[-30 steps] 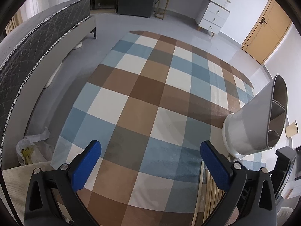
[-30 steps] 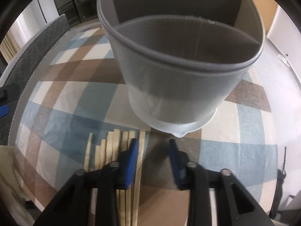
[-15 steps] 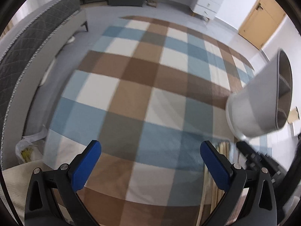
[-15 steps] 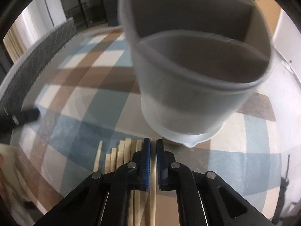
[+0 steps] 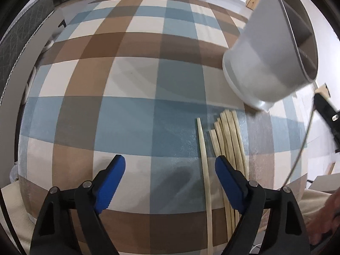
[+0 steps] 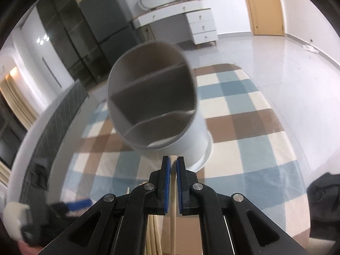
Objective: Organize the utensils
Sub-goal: 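Lift one chopstick with the right gripper while the left gripper grasps another chopstick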
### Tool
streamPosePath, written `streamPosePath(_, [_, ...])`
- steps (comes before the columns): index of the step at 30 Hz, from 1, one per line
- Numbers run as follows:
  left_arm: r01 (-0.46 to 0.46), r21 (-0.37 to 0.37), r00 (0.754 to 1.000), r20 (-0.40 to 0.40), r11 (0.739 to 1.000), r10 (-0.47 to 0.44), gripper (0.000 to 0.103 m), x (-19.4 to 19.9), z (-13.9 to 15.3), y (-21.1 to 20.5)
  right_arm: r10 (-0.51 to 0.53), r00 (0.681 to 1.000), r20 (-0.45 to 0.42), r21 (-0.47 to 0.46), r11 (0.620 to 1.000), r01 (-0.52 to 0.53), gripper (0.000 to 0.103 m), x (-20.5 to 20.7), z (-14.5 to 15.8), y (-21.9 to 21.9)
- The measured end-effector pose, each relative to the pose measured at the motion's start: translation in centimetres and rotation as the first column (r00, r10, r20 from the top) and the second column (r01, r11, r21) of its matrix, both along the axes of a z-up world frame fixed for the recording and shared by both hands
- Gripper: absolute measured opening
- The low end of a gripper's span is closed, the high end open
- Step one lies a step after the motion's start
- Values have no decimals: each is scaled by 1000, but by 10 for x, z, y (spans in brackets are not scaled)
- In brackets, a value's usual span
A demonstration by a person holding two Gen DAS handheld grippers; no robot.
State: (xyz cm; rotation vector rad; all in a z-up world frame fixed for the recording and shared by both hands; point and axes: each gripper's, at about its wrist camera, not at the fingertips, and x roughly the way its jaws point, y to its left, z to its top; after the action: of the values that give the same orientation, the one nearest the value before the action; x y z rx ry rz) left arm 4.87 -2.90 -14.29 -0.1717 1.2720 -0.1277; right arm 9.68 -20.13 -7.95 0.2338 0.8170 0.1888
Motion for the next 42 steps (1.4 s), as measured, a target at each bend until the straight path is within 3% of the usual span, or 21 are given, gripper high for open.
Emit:
streamPosePath(5, [-3, -6, 1000, -6, 1000, 3, 81, -3, -4, -1, -36, 999, 18, 66, 997, 35, 5, -12, 6, -22])
streamPosePath(10, [22, 28, 1000, 3, 999, -22, 63, -6, 0, -11, -44, 998, 40, 80, 996, 40, 5, -16, 16, -27])
streamPosePath(13, [47, 67, 999, 6, 997, -47, 43, -12, 3, -20, -33, 998, 50, 73, 997, 29, 5, -18, 18, -24])
streamPosePath(15, [62, 54, 998, 2, 997, -62, 19, -17, 5, -25, -28, 998, 56, 70, 997, 24, 5, -18, 20, -23])
streamPosePath(18, [79, 91, 997, -13, 993, -78, 3, -16, 5, -33, -28, 997, 68, 67, 997, 24, 5, -20, 22, -23])
streamPosePath(22, [79, 87, 997, 11, 993, -80, 1, -17, 8, -36, -31, 996, 83, 73, 997, 25, 5, -24, 29, -25])
streamPosePath(26, [69, 75, 990, 117, 995, -77, 1, -32, 35, -35, -28, 993, 112, 71, 997, 20, 5, -31, 36, -26])
streamPosePath(31, [57, 32, 960, 274, 998, -64, 0, -67, 79, -28, -19, 988, 154, 49, 999, 11, 5, -44, 43, -22])
streamPosePath(35, [35, -6, 931, 363, 999, -30, 0, -60, 112, -16, -3, 981, 193, 19, 1000, -1, 5, -54, 49, -16])
streamPosePath(38, [28, -24, 926, 378, 999, -17, 0, -37, 116, -16, 9, 976, 218, 2, 1000, -10, 5, -63, 53, -11])
streamPosePath(42, [45, -70, 951, 307, 997, -21, 0, -14, 98, -6, 18, 973, 230, -10, 1000, -16, 5, -68, 55, -8])
